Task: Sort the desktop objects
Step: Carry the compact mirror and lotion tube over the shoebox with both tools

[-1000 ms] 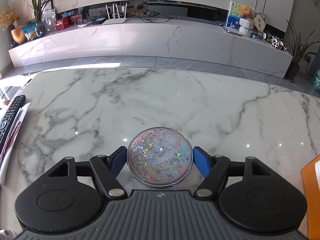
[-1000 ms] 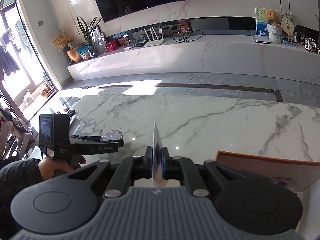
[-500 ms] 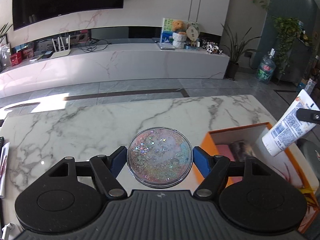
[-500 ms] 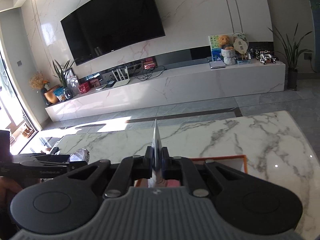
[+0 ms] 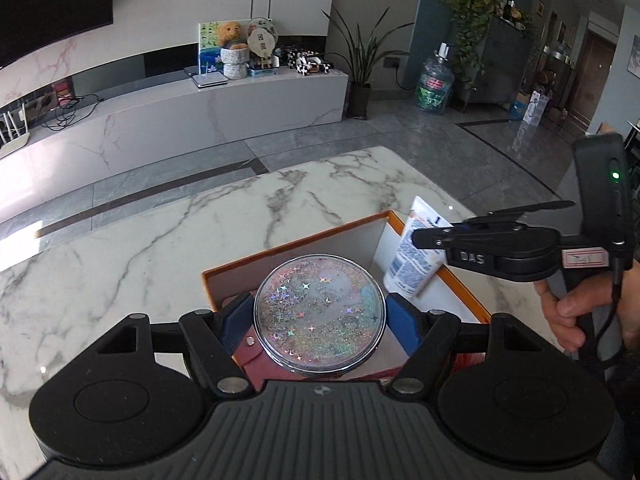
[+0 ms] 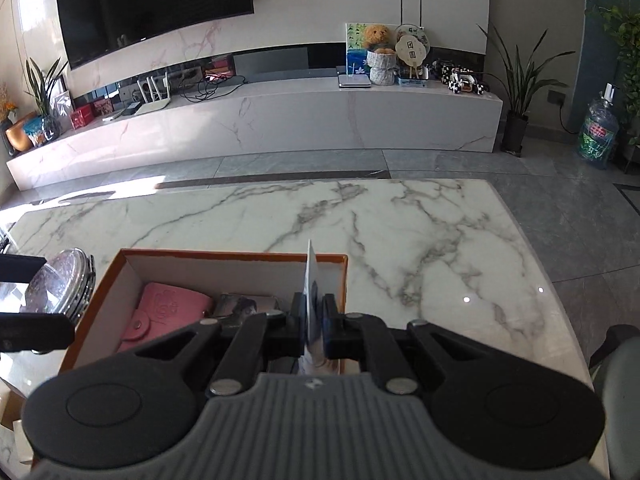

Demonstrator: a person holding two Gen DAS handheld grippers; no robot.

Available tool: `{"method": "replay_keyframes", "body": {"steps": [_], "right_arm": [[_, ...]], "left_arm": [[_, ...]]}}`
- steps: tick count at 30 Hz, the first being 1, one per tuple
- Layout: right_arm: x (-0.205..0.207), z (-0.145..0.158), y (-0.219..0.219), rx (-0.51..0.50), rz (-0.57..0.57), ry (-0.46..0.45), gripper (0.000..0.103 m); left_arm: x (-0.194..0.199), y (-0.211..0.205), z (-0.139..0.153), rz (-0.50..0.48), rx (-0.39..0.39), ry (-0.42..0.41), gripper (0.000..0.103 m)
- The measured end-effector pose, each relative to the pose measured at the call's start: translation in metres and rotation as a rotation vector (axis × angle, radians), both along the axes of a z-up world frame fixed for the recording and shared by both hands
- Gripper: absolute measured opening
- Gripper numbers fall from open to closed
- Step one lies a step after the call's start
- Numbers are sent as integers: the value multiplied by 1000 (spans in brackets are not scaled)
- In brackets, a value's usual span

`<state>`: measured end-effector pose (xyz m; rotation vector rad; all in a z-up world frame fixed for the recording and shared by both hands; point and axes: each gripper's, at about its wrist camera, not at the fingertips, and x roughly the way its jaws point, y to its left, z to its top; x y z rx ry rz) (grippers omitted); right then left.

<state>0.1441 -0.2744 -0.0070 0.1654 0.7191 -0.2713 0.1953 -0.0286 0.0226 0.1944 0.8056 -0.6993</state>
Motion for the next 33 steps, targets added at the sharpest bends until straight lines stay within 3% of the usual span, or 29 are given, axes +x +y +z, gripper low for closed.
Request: {"method": "replay_keyframes", "body": {"steps": [11,14,20,22,25,28,33], "right_arm": [[27,-33,4,-105,74,58,8],[29,-39,5,-90,91,59,7],[22,-35,-3,-28,76,-7,12],[13,-27,-5,-22,60,-63,26],[-4,-13,-11,2,34,-156,33],[-15,-6,-19,1,-23,-213,33],[-17,-9,-34,50,-84,-229,34]], "left_arm": [[5,-32,-36,-75,58,46,84],[7,-39,-43,-85,78,43,84],[10,-53,-52,-92,117,18,84],[13,-60,-56,-88,137,-1,84],[19,-71,-67,-89,165,-16,84],[28,-79,-78,-86,178,-6,84],[40,-86,-92,-68,193,-3,84]]}}
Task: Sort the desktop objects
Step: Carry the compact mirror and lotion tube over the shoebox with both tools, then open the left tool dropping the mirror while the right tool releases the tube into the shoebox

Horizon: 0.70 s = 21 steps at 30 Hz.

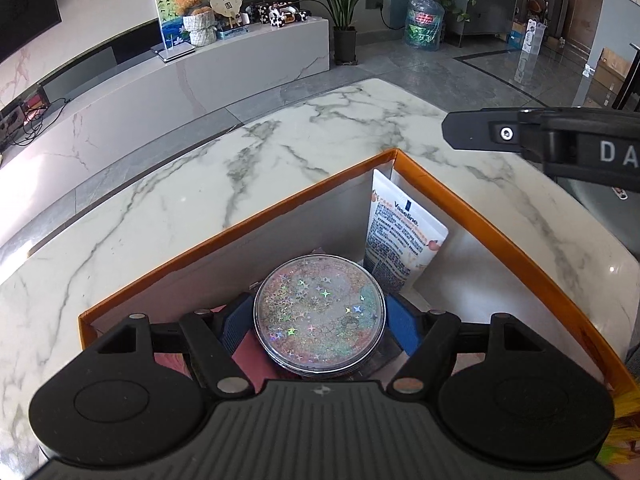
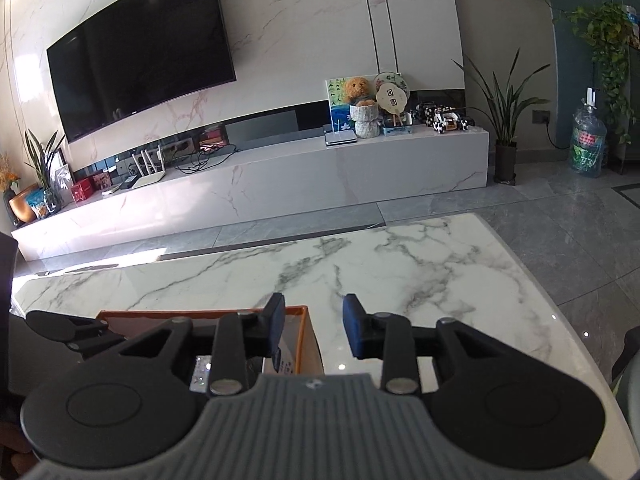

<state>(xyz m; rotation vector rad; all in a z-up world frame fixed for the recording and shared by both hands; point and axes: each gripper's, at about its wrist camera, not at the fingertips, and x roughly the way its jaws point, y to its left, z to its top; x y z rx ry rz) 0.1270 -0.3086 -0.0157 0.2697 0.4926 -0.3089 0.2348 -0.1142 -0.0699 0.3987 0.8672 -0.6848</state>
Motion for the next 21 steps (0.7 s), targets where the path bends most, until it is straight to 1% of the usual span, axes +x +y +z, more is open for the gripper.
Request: {"method": "replay_keyframes", "body": {"steps": [4,7,12,15,18,21], "right_arm": [[3,-5,-1,17,-4,17,35],[5,-7,-1,22,0,28,35],[6,-10,1,24,7,41,38],[6,-12,1,24,13,55,41],[8,-14,4,20,29,81,47],[8,-14,9,9,36,105,48]], "left_arm": [[4,-3,-7,15,-1,8,85],[8,-3,-7,27,-13,17,85],[8,-2,-4,34,2,18,85],[4,1,1,40,-7,4,86],[0,5,10,45,-19,-2,86],[-7,9,20,44,-21,-12,86]]}}
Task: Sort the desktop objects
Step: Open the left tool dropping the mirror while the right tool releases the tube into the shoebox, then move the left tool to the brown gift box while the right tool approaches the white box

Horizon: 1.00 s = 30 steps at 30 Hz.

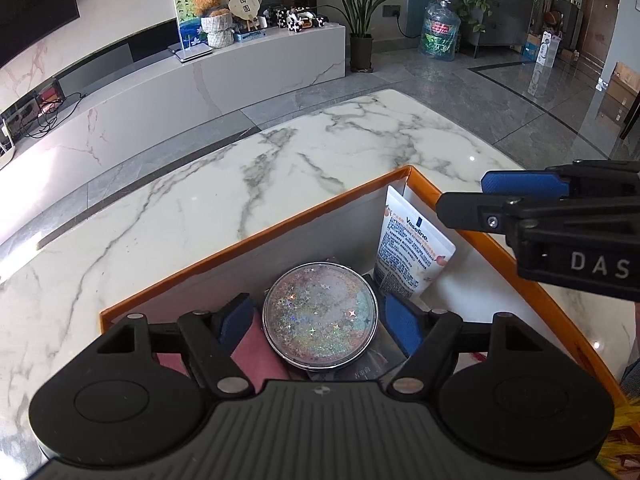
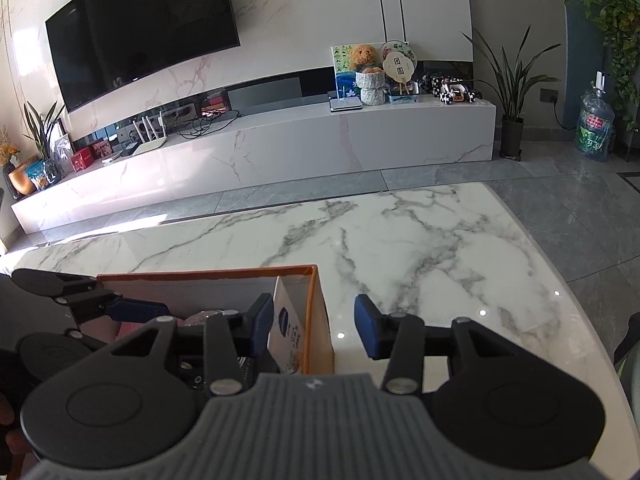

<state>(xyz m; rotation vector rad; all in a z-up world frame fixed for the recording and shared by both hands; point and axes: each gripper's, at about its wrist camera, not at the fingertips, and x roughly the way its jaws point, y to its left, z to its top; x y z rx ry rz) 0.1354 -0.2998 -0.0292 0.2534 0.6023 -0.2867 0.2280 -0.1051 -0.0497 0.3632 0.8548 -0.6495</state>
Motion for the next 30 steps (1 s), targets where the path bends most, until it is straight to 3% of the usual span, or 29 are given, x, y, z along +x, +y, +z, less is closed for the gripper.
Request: {"method": "replay_keyframes", "body": {"steps": [10,18,24,30], "right_arm": [[-29,20,40,-63,28,15,58],[-61,40,88,-64,103,1,68],[-71,35,142,-5,220,7,68],[-66,28,204,78,373,30,67]], "left_arm": [[-46,35,38,52,-25,-73,86],[-87,97,66,136,-94,-90,86],[-105,164,73,290,-83,-66,86],[-119,234,54,488,-50,16,86]]}}
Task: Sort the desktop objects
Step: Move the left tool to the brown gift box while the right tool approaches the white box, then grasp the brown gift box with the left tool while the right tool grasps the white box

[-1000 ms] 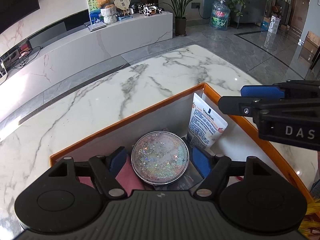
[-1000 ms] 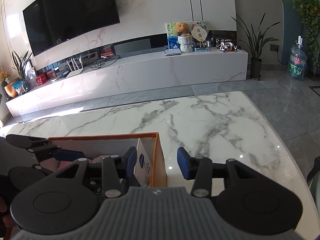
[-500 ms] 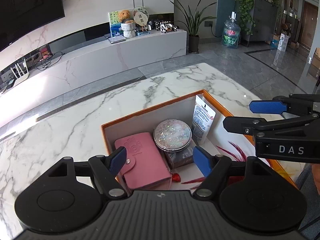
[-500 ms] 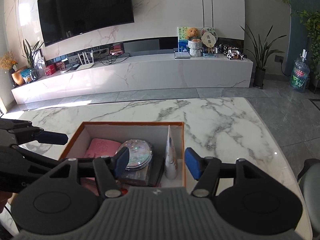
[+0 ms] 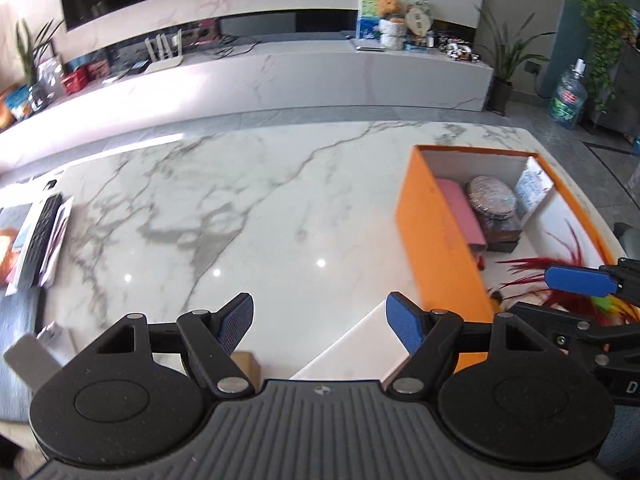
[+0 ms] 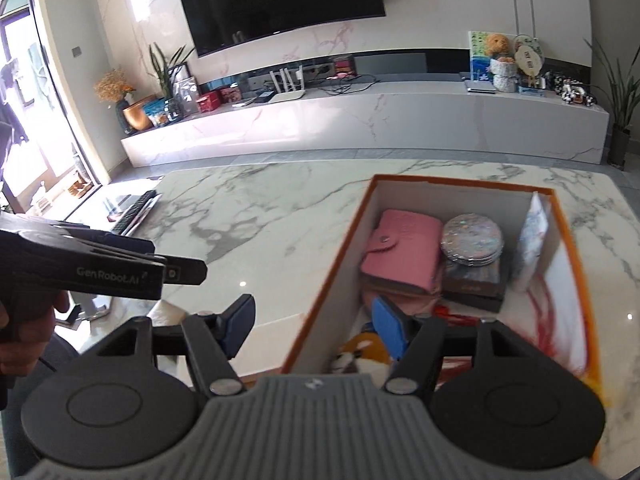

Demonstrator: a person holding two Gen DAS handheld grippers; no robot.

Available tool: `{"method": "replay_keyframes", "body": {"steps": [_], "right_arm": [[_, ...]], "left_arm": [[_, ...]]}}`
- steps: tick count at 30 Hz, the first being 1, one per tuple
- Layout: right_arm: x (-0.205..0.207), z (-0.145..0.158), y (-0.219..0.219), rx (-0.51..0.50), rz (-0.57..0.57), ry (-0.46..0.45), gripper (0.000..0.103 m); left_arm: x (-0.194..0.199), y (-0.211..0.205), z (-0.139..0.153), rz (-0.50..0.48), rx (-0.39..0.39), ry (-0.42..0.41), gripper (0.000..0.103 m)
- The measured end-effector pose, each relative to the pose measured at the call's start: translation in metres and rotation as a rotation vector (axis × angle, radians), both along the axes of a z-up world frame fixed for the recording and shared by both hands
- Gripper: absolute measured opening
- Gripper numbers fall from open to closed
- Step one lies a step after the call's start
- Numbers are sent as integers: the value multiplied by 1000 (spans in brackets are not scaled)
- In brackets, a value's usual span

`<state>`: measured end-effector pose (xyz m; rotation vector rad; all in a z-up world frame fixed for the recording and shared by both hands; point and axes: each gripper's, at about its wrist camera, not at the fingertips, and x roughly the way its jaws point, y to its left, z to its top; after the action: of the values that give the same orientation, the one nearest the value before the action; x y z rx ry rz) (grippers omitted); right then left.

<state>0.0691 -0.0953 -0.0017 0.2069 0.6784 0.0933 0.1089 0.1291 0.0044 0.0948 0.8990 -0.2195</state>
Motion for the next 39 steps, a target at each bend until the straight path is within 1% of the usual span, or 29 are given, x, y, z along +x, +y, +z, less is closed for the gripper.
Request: {"method": "replay_keyframes", "body": {"steps": [2,4,5,7,9,11,13,15,16,19,21,23,24,27,30,33,36,39], "right_arm": [[5,-4,22,12,52,18,66],[12,-9,47,23,107,48,60],[15,-12,57,29,129,63,59],[23,-20,80,32,182,113,59],[34,-30,97,19,197,183,58],[43,-44,108,17,191,252,59],[53,-58,113,36,161,319,68],[65,-70,111,61,108,374,70],[69,-74,108,76,75,398,72],[83,-82,97,136,-6,439,78],[89,-86,94,150,-33,454,78],[94,-89,95,139,-45,465,78],[96,-91,95,131,-47,470,81],[104,-98,95,120,-43,491,81],[111,-107,94,108,-44,510,81],[119,-109,95,82,-19,482,81],[128,-105,100,18,1,443,80],[138,-102,101,-15,-9,420,80]], "left_arm": [[-7,24,-8,52,-1,22,86],[-14,44,-15,88,-13,43,86],[-16,53,-19,103,-23,52,86],[-17,69,-26,142,-51,72,86],[-17,83,-35,192,-69,87,86],[-14,93,-43,232,-83,94,86],[-12,98,-47,243,-98,87,88],[-8,97,-51,206,-105,84,88],[-5,95,-53,189,-101,88,89],[3,92,-60,165,-98,107,89],[11,91,-68,158,-99,131,89],[16,91,-75,154,-96,153,89],[18,91,-78,153,-94,162,89],[23,92,-86,156,-82,187,89],[27,95,-92,164,-91,201,92],[31,102,-96,187,-128,211,93],[36,114,-99,240,-163,222,93],[37,126,-102,316,-158,229,93]]}}
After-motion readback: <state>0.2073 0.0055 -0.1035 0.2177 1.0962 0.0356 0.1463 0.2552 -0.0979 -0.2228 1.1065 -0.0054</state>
